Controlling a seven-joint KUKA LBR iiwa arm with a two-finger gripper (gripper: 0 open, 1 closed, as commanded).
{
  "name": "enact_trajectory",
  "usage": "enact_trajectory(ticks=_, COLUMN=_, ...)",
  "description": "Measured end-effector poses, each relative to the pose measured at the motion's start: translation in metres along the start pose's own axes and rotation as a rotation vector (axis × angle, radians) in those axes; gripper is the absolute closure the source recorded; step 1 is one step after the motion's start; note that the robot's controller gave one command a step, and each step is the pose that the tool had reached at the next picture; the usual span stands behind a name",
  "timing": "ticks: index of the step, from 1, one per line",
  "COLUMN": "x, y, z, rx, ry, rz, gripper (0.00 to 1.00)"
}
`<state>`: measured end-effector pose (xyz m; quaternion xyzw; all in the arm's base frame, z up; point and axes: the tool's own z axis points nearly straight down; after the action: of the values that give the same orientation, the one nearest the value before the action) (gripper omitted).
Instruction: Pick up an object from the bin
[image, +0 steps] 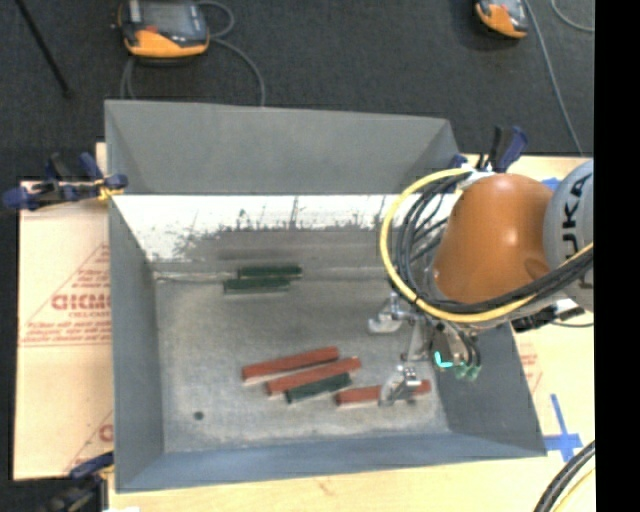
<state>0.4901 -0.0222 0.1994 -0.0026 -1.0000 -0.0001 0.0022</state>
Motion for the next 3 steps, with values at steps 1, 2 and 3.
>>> enact_trajectory(ticks=1, x=-0.002, y=0.000, z=-0.003, rx=0.001, ry=-0.008, rz=-0.001, gripper=0.00)
enact_trajectory(ticks=2, x=0.001, y=-0.002, z=0.036, rx=0.000, ry=-0.015, rz=0.050, gripper=0.00)
enact_trajectory(ticks=3, x=-0.004, y=-0.030, z=0.121, rx=-0.002, ry=-0.006, rz=-0.007, gripper=1.00)
